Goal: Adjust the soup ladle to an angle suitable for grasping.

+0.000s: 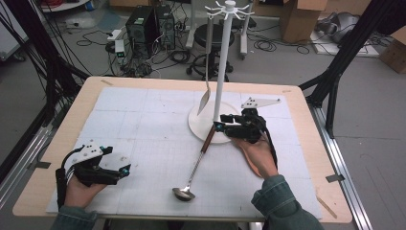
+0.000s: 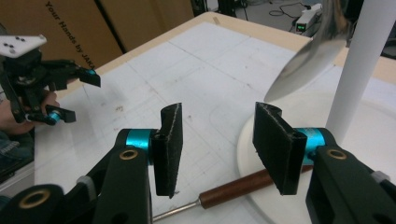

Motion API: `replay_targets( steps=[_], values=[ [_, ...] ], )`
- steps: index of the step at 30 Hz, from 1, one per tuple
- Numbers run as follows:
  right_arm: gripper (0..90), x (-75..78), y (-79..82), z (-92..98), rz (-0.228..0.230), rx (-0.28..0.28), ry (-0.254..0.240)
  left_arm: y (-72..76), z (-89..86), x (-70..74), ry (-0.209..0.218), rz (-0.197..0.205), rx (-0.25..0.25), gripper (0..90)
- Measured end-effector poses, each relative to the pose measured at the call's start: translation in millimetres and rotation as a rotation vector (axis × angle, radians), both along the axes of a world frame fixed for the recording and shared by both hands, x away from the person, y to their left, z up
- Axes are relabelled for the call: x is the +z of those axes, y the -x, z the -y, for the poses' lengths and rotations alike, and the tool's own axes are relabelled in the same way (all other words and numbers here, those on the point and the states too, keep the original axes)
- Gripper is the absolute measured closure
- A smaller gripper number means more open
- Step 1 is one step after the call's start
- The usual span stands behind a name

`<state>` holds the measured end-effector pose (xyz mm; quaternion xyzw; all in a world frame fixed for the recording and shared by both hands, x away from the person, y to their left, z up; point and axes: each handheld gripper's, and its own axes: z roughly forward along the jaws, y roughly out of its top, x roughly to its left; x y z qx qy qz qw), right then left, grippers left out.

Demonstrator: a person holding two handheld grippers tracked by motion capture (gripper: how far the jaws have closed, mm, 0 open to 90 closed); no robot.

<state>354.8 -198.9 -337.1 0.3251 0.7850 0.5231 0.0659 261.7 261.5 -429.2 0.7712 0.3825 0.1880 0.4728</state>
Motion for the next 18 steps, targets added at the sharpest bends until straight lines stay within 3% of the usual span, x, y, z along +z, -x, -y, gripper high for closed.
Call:
replay_targets(
  steps=[4, 18],
  values=[
    [57.6, -9.8, 3.1, -1.0, -0.014, -0.002, 0.019, 0.3, 0.5, -0.1, -0.003, -0.002, -0.002, 2.8],
    [86.8, -39.4, 9.9, -6.8, -0.086, 0.028, 0.072, 0.7, 2.1, 0.1, -0.005, 0.000, -0.005, 2.8]
  ],
)
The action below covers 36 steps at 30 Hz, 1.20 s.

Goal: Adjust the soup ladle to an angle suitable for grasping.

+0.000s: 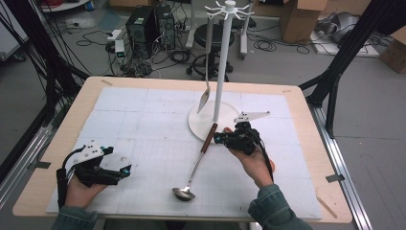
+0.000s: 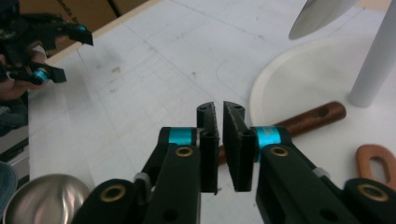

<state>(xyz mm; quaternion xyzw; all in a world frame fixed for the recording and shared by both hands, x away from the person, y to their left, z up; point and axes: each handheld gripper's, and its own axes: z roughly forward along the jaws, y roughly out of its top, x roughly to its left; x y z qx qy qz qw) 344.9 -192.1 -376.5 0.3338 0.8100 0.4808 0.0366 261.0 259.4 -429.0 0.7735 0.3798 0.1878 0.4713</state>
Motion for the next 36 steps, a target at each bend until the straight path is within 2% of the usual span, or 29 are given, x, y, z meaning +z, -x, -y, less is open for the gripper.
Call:
replay_targets(
  steps=[2, 14, 26, 36],
  values=[
    [89.6, -3.8, 0.2, -1.1, -0.012, 0.003, 0.013, 0.1, 0.2, 0.3, 0.000, 0.000, 0.000, 2.8],
    [89.6, -27.4, -0.7, -7.5, -0.066, -0.014, 0.051, -0.5, 1.1, 0.0, 0.000, 0.002, 0.001, 2.8],
    [89.7, -46.3, -6.1, -8.2, -0.099, -0.063, 0.065, -0.2, 1.4, -0.1, -0.001, 0.000, -0.002, 2.8],
    [89.7, -60.3, -14.3, -16.7, -0.124, -0.085, 0.100, -0.3, 1.9, -0.2, -0.003, 0.001, -0.004, 2.8]
  ],
)
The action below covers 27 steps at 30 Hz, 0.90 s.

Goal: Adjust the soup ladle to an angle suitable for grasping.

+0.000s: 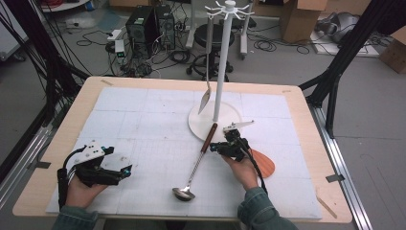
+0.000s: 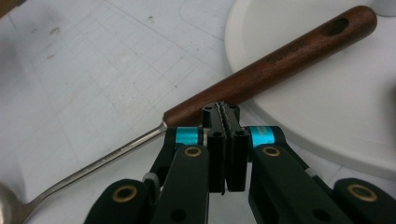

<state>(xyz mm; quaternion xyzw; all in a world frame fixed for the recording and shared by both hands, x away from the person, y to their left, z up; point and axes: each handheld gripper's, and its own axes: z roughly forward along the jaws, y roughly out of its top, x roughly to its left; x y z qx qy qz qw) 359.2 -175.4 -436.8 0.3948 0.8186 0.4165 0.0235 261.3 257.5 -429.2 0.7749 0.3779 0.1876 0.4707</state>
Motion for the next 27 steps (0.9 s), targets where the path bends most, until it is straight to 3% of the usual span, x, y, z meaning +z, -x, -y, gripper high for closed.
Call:
replay_targets(
  steps=[15, 27],
  values=[
    [89.7, -8.7, -9.1, 0.1, -0.020, -0.051, 0.004, -0.8, -0.1, -0.2, -0.005, 0.002, -0.001, 2.8],
    [89.7, -8.4, -11.4, -11.2, -0.016, -0.039, 0.010, -0.8, 0.1, -0.1, -0.003, 0.002, -0.001, 2.8]
  ],
)
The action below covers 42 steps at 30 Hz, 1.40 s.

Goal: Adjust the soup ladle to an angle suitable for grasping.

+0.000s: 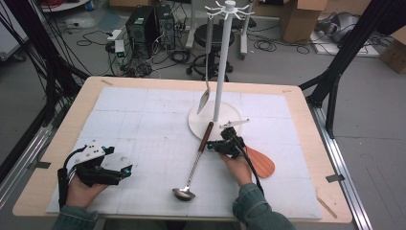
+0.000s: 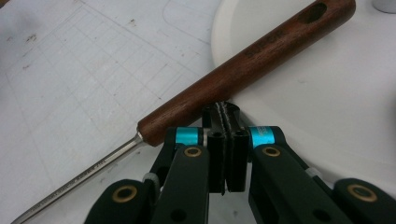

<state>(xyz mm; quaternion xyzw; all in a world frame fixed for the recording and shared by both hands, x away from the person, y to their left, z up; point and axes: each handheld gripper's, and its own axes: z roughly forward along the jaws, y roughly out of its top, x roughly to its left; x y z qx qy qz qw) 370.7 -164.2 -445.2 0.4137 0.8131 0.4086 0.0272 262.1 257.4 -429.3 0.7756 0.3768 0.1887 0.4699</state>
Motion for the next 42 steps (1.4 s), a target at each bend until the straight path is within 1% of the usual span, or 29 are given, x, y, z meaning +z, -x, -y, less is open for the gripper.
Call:
replay_targets(
  steps=[14, 23, 29, 31, 42],
  values=[
    [89.7, 0.2, -4.3, -19.1, -0.007, 0.032, 0.007, -0.2, -0.2, 0.0, 0.003, -0.001, 0.001, 2.8],
    [89.7, -0.9, -6.1, -33.0, -0.006, 0.059, 0.025, -0.2, -0.3, 0.0, 0.003, -0.001, 0.001, 2.8],
    [89.7, -3.2, -6.3, -41.8, -0.015, 0.077, 0.037, -0.3, -0.3, -0.1, 0.004, -0.001, 0.000, 2.9],
    [89.7, -3.8, -6.4, -43.9, -0.013, 0.078, 0.032, -0.3, -0.4, 0.0, 0.005, -0.001, 0.001, 2.9],
    [89.7, -3.0, -9.3, -56.1, -0.006, 0.100, 0.043, -0.8, -0.1, -0.2, 0.002, 0.000, 0.000, 2.8]
  ],
)
